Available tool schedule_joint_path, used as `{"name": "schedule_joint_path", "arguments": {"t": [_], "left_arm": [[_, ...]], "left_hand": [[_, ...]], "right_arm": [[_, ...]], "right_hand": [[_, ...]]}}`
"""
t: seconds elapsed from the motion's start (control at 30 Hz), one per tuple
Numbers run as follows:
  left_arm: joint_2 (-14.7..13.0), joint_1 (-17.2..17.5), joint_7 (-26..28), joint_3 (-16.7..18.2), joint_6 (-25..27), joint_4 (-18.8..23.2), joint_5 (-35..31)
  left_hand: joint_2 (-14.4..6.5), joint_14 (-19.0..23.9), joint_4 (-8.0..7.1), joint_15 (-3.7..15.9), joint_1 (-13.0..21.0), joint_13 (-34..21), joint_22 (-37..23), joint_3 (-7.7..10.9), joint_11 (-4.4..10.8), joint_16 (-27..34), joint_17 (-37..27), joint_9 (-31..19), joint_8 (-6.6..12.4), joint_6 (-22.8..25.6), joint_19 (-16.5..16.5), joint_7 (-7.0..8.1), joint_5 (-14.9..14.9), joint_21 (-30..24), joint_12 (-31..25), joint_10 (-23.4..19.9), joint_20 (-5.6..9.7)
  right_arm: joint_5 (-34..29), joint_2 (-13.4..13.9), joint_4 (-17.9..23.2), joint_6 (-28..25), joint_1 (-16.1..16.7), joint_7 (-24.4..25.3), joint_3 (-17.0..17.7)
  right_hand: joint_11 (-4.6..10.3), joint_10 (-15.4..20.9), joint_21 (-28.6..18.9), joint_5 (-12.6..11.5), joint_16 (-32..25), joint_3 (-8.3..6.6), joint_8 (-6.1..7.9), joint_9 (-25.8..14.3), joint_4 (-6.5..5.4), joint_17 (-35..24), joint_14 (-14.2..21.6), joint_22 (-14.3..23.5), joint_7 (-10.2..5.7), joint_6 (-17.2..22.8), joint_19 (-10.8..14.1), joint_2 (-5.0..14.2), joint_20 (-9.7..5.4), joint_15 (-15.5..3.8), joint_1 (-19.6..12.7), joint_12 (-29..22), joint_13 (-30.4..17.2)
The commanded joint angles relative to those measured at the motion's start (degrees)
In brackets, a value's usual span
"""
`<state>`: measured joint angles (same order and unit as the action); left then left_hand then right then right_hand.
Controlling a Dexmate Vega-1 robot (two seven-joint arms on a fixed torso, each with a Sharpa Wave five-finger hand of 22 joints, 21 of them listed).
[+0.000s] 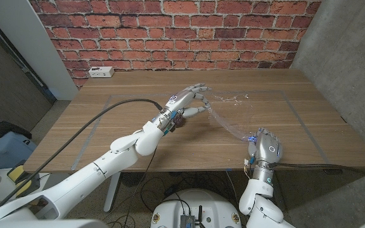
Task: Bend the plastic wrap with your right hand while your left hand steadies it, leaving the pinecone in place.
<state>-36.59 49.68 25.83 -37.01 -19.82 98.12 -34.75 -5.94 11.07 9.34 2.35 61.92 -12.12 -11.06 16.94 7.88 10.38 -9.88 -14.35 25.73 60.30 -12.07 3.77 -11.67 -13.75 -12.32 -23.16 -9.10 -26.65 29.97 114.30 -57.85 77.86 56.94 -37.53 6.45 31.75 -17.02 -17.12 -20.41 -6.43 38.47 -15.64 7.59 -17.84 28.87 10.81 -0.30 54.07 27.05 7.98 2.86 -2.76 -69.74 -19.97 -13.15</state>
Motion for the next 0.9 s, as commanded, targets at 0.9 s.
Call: {"name": "schedule_joint_path", "arguments": {"t": [0.9], "left_arm": [[0.6,1.5,1.4,2.4,1.8,0.4,3.3]], "left_hand": [[-0.2,0.3,-0.22,1.4,0.0,-0.2,-0.3,0.44,-0.11,0.3,-0.2,-12.5,0.57,1.3,0.0,-0.4,-0.1,0.0,-0.5,-0.3,0.07]], "right_arm": [[-16.1,-1.2,0.1,13.4,0.0,3.5,8.9]], "right_hand": [[0.03,1.5,0.3,2.9,1.1,-2.46,-1.5,2.5,0.03,0.4,0.8,0.1,0.3,1.4,-0.7,0.97,0.58,-8.92,0.9,1.1,0.3]]}}
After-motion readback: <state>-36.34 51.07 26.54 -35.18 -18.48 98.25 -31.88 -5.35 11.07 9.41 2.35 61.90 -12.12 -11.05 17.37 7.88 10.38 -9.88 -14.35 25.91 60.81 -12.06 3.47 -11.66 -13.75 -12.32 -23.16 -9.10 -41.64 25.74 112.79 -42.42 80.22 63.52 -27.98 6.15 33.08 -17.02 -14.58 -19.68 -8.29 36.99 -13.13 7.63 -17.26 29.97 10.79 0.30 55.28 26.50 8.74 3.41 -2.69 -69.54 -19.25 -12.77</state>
